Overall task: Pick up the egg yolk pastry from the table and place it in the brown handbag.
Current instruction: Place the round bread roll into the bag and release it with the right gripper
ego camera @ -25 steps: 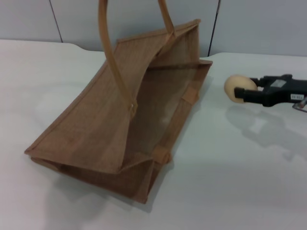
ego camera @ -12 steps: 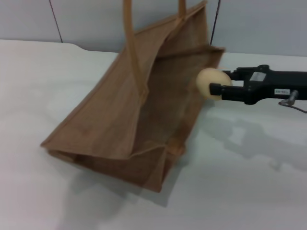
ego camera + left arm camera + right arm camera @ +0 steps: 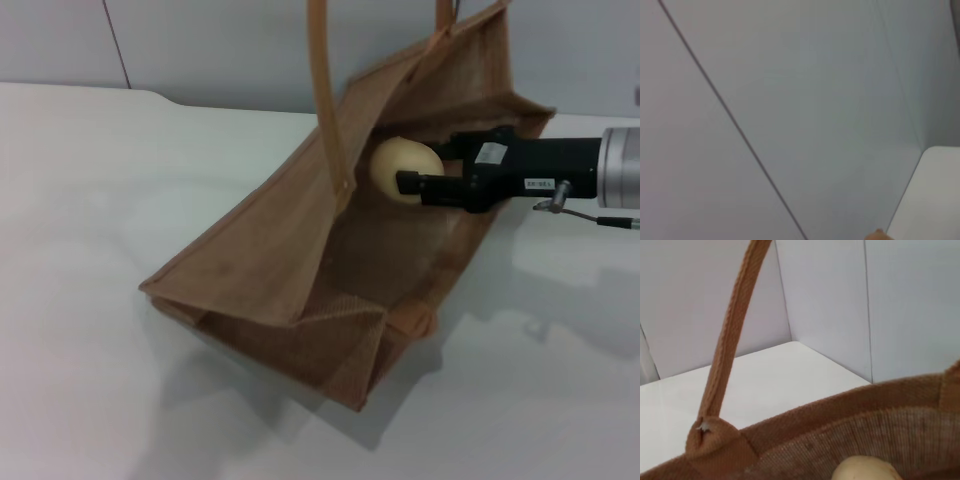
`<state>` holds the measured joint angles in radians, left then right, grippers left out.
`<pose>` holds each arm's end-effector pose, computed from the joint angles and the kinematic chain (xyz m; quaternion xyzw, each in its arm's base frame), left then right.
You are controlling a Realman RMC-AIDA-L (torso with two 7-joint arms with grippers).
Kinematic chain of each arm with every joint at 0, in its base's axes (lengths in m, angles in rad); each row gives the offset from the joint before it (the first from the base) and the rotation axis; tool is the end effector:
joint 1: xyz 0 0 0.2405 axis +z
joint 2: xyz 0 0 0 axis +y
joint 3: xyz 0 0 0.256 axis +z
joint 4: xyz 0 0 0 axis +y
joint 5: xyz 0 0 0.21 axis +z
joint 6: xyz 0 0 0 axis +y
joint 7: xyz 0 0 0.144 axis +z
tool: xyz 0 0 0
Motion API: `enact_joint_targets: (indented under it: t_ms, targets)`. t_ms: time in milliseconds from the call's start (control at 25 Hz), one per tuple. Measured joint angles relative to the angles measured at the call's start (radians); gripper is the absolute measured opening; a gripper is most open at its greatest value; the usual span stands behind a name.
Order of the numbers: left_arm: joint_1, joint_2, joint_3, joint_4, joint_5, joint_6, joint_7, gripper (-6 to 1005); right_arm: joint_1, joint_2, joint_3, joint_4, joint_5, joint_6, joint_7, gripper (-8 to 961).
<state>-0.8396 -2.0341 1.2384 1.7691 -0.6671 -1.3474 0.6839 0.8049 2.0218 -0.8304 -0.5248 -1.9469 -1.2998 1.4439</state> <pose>0.0135 0.3939 0.1012 -0.9267 -0.0243 -0.0730 0.3677 0.1919 0.4108 -0.0129 -0.9550 0.1642 0.1955 0.1506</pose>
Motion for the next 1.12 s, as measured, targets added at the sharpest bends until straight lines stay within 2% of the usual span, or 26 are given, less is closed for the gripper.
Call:
enact_joint_targets:
  t_ms: [520, 720, 920, 1120]
  targets:
    - [-0.003, 0.003, 0.0, 0.003, -0.009, 0.01, -0.001, 118, 0.038, -0.004, 0.009, -0.007, 0.0, 0.072, 0.024, 548]
    - [0.007, 0.003, -0.005, 0.006, -0.005, 0.01, -0.002, 118, 0.033, -0.006, 0.005, -0.007, -0.002, 0.077, 0.03, 694]
    - [0.036, 0.005, -0.03, 0.002, -0.004, 0.011, -0.003, 119, 0.024, -0.011, 0.002, -0.008, -0.011, 0.057, 0.062, 892]
    - [0.09, 0.005, -0.058, -0.001, -0.001, 0.043, 0.005, 119, -0.02, -0.023, 0.005, -0.049, -0.032, -0.009, 0.123, 894]
